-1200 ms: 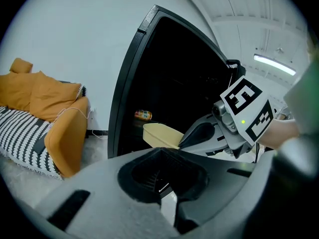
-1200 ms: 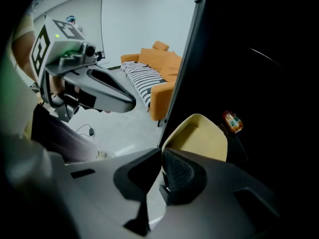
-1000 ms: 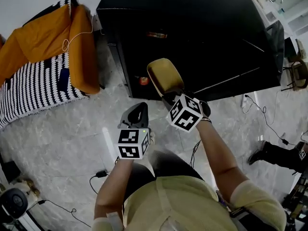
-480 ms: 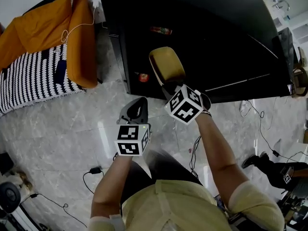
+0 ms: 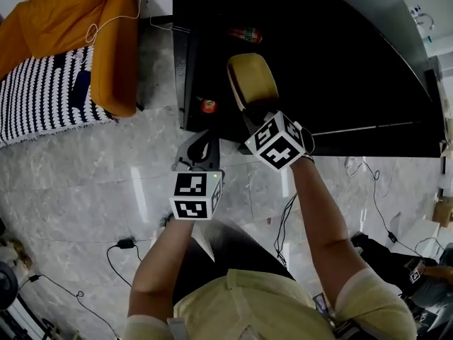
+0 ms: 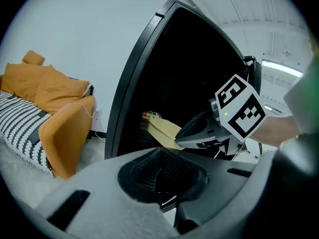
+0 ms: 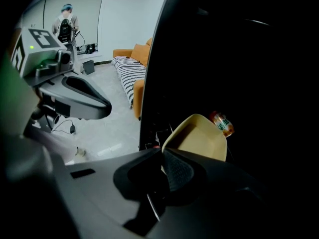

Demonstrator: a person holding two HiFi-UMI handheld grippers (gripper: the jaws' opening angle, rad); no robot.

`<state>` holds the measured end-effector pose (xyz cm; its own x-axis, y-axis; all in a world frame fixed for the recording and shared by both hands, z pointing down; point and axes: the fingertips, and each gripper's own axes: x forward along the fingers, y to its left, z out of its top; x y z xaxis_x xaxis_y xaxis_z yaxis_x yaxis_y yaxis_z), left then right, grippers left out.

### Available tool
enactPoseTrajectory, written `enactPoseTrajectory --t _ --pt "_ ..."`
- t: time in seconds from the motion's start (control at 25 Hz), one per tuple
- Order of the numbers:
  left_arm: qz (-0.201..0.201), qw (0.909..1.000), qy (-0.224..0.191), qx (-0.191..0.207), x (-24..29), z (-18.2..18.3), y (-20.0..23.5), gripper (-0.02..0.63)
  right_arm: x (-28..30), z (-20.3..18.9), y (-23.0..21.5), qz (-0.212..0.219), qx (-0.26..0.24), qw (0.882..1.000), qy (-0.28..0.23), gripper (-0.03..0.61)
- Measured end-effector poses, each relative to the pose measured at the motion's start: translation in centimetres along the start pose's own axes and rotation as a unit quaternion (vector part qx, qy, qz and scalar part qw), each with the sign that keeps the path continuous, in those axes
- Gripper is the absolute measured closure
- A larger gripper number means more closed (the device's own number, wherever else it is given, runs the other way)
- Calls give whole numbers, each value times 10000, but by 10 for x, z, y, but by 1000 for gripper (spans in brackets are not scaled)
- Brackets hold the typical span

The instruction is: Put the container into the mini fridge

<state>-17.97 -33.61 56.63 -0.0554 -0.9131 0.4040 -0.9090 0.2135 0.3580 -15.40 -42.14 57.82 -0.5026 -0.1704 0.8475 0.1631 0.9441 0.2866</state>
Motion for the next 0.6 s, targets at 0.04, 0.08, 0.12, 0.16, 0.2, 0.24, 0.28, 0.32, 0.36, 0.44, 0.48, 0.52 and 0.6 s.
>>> enactPoseTrajectory --t 0.04,0.08,0.12,0.16,0.2,0.24,0.28,0.32,0.36,0.44,0.48,0.52,0.6 --pt "-12 10000 -27 29 3 1 0 591 2 -1 -2 -13 -6 10000 9 543" --pt "-26 10000 -54 65 7 3 -1 591 3 -1 -4 -29 -7 10000 17 542" --pt "-36 9999 -80 98 11 3 -2 591 4 -2 -7 -47 -5 10000 26 543" --pt "-39 9999 -102 118 14 4 -2 591 5 -2 -9 -65 -9 10000 33 543" --pt "-34 9999 -120 119 18 3 -1 591 6 -2 -11 -78 -21 10000 33 543" --pt "-26 9999 -134 102 21 2 0 591 8 -2 -12 -87 -39 10000 26 543" --pt "-18 9999 -146 79 24 1 1 591 9 -1 -13 -98 -55 9999 20 543" --pt "-15 9998 -164 58 27 1 1 591 11 -1 -15 -114 -68 9999 20 543" --pt "-16 9998 -192 46 30 2 1 591 12 0 -18 -133 -81 9999 25 542" --pt "-19 9997 -257 54 38 6 1 591 14 1 -22 -164 -106 9998 32 543" --pt "-17 9996 -283 74 41 8 1 591 15 2 -24 -174 -106 9998 25 543" --pt "-13 9995 -305 99 45 9 1 591 17 2 -25 -178 -97 9998 13 542" --pt "-5 9993 -346 132 53 11 1 591 21 1 -27 -173 -78 9998 1 543"
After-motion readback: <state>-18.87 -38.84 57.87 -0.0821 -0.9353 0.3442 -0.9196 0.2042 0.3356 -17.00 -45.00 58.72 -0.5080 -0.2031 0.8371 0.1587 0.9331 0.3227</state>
